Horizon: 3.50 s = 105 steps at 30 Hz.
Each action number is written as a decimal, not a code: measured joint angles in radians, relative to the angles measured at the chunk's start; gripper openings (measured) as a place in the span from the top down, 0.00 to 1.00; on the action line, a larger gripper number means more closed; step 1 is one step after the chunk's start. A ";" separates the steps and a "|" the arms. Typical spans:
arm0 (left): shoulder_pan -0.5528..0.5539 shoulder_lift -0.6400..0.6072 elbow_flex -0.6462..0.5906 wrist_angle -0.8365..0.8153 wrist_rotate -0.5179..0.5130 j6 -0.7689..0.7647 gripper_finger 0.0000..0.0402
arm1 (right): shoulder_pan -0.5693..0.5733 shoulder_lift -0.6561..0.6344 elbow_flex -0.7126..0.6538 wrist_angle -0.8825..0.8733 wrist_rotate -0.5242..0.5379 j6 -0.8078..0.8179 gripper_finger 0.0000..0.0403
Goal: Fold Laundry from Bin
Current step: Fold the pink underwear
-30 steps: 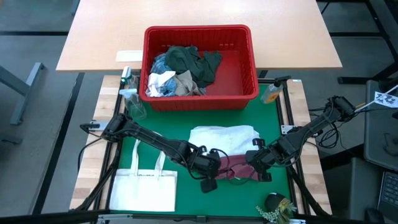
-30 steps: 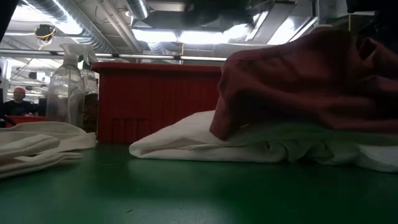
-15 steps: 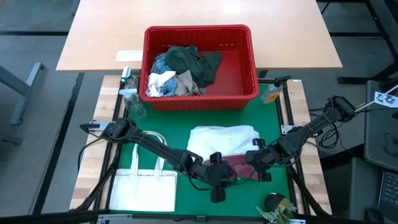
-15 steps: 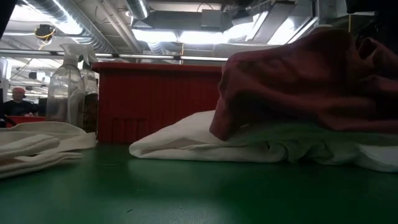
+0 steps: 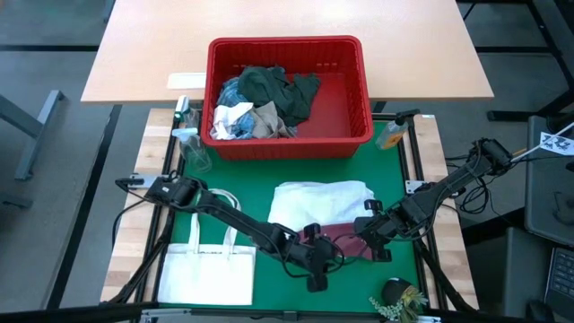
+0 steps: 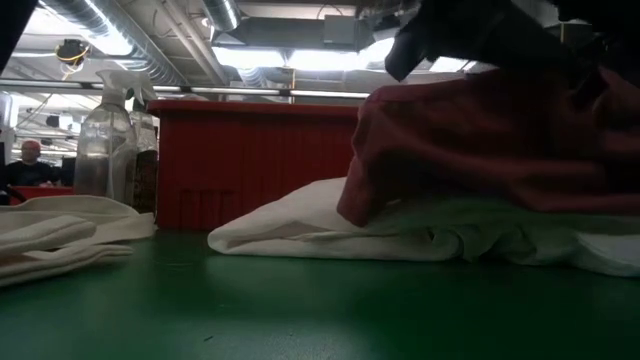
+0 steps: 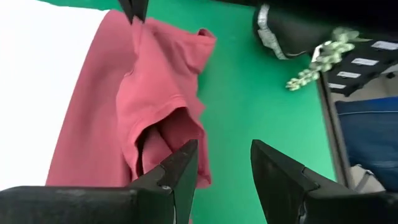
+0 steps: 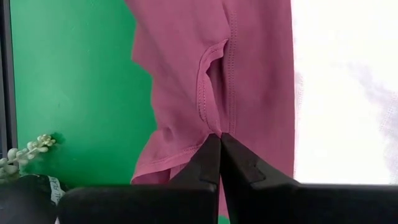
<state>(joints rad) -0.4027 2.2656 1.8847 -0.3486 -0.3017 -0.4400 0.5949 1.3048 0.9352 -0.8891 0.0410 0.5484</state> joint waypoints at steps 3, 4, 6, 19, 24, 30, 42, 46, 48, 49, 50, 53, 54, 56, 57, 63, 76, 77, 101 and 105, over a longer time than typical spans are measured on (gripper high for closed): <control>0.002 0.003 0.000 -0.004 -0.020 0.000 0.64 | 0.000 0.000 0.000 0.000 0.000 0.000 0.98; 0.001 0.003 0.000 -0.003 -0.032 0.000 0.64 | 0.000 0.000 0.000 0.000 0.000 0.000 0.98; 0.001 0.003 0.000 -0.005 -0.071 0.003 0.64 | 0.000 0.000 0.000 0.001 0.000 0.000 0.98; -0.006 -0.018 -0.001 0.042 -0.142 -0.022 0.68 | 0.000 0.000 0.000 0.002 0.000 0.000 0.98; -0.021 -0.025 0.000 0.109 -0.088 -0.023 0.71 | 0.000 0.000 0.000 0.002 0.000 0.000 0.98; -0.037 0.024 0.000 0.098 -0.099 -0.029 0.73 | 0.000 0.000 0.000 -0.001 0.000 0.000 0.98; -0.024 0.039 -0.001 0.040 -0.137 -0.028 0.73 | 0.001 0.000 0.000 0.000 0.000 0.000 0.98; -0.026 0.039 0.000 0.009 -0.140 -0.030 0.73 | 0.001 0.000 0.000 0.000 0.000 -0.001 0.98; -0.026 0.040 -0.001 -0.006 -0.159 -0.029 0.73 | 0.001 0.000 0.000 0.000 0.000 0.000 0.98; -0.025 0.040 -0.001 -0.006 -0.174 -0.029 0.73 | 0.001 0.000 0.000 0.001 0.000 -0.001 0.98; -0.025 0.040 0.000 -0.004 -0.185 -0.030 0.73 | 0.001 0.000 0.000 0.001 0.000 0.000 0.98; -0.019 0.040 0.000 -0.003 -0.193 -0.030 0.73 | 0.001 0.000 0.000 0.001 0.000 0.000 0.98; -0.017 0.040 0.000 -0.003 -0.193 -0.030 0.73 | 0.001 0.000 0.000 0.001 0.000 0.000 0.98; -0.011 0.040 0.000 -0.003 -0.190 -0.030 0.74 | 0.001 0.000 0.000 0.001 0.000 -0.001 0.98; -0.007 0.040 0.000 -0.002 -0.187 -0.030 0.75 | 0.001 0.000 0.000 0.001 0.000 0.000 0.98; 0.011 0.040 0.000 0.003 -0.117 -0.033 0.94 | 0.001 0.000 0.000 0.001 -0.025 -0.001 0.98; 0.000 -0.013 0.058 0.003 0.162 -0.144 0.99 | 0.002 0.000 0.000 0.204 -0.315 0.001 0.98; -0.002 -0.013 0.059 0.002 0.176 -0.155 0.99 | 0.002 0.000 0.000 0.222 -0.343 0.005 0.98; 0.038 -0.005 0.058 -0.231 0.002 -0.160 0.99 | -0.024 0.000 -0.002 -0.002 0.037 0.011 0.98; 0.056 -0.005 0.058 -0.252 -0.002 -0.160 0.99 | -0.029 0.000 -0.006 0.001 0.052 0.006 0.98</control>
<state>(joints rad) -0.3469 2.2604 1.9430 -0.6006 -0.3038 -0.5999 0.5663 1.3045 0.9287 -0.8877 0.0927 0.5545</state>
